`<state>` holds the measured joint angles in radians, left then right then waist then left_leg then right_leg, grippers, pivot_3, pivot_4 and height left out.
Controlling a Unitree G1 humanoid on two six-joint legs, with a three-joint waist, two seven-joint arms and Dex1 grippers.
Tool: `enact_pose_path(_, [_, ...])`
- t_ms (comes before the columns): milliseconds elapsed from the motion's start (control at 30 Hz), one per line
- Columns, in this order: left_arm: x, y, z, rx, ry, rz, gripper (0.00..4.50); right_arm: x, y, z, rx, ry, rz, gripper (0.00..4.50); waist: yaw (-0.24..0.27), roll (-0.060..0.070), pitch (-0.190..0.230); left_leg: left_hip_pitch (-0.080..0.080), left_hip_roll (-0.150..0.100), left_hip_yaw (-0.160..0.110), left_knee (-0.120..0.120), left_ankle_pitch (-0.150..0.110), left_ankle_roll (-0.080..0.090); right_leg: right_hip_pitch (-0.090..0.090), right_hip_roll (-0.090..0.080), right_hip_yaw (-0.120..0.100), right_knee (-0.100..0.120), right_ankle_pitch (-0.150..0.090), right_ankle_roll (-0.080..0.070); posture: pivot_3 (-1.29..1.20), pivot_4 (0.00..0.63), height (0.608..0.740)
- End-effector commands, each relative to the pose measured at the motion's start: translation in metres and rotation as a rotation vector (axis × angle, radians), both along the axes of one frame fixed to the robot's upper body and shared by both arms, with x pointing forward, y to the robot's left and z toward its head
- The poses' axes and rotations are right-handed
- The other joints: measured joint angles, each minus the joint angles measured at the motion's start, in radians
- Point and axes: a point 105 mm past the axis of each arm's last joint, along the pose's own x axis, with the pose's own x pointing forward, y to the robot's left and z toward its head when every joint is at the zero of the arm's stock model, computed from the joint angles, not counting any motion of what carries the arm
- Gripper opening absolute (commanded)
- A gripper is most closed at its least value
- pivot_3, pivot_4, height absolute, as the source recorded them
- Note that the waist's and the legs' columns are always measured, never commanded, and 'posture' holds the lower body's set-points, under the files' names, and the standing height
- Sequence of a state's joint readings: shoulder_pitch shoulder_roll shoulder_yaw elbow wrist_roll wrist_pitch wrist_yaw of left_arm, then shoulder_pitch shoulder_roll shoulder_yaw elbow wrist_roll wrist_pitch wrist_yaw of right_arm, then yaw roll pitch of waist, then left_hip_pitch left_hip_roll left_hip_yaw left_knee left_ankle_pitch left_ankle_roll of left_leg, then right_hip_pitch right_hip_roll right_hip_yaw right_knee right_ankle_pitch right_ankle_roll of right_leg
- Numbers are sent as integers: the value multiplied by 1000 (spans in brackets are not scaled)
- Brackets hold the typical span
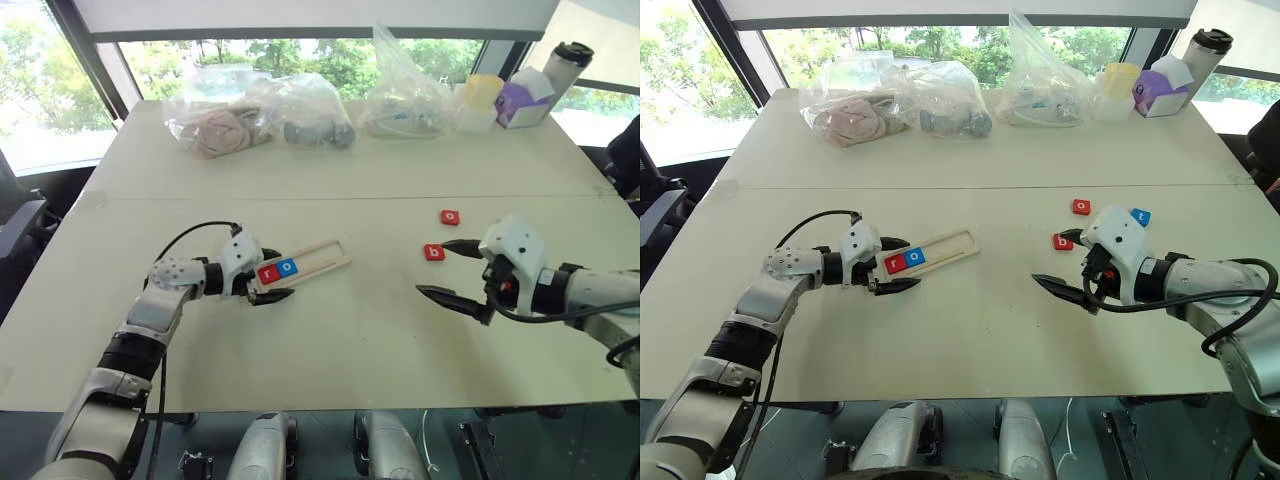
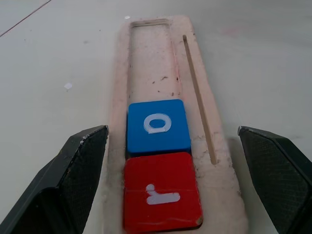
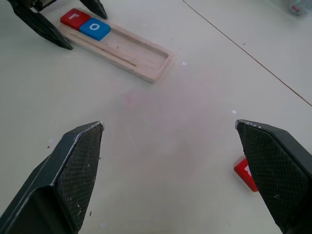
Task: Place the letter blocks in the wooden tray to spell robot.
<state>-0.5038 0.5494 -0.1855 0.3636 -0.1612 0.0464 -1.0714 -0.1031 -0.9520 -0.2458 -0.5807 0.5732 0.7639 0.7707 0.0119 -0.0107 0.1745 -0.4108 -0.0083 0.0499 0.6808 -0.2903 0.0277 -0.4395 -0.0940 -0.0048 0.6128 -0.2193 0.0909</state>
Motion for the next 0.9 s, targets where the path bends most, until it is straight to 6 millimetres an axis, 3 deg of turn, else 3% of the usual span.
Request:
enact_pose_path(33, [-3,6,-13,53,35,-4,4500,-1,2,10,4,-52,-3,4457,0,0,0,0,0,0,0,0,0,0,0,0,0,0,0,0,150,740])
enact_pose_path(67, [-4,8,-15,58,42,-2,3937,-2,2,10,5,-53,-3,4500,-1,0,0,0,0,0,0,0,0,0,0,0,0,0,0,0,150,740])
enact_pose_path(167, [-7,10,-19,63,55,-10,3177,-2,3,9,4,-53,-3,4500,-1,0,0,1,0,0,0,0,0,0,0,0,0,0,0,0,150,740])
enact_pose_path(333, [-11,4,-16,57,37,-62,3178,0,1,9,-6,-57,-5,4500,-2,0,0,2,0,0,0,0,0,1,0,0,1,0,0,0,150,740])
enact_pose_path(533, [-19,-25,-1,34,-24,-241,3178,1,-2,12,-16,-66,-11,4500,2,0,0,1,0,0,0,0,0,1,0,0,1,0,0,0,150,740])
enact_pose_path(900, [-15,-82,-11,53,-86,-434,3178,-7,-6,14,-34,-61,-34,4500,7,0,0,2,-2,0,3,0,2,5,1,-2,0,0,1,0,150,740])
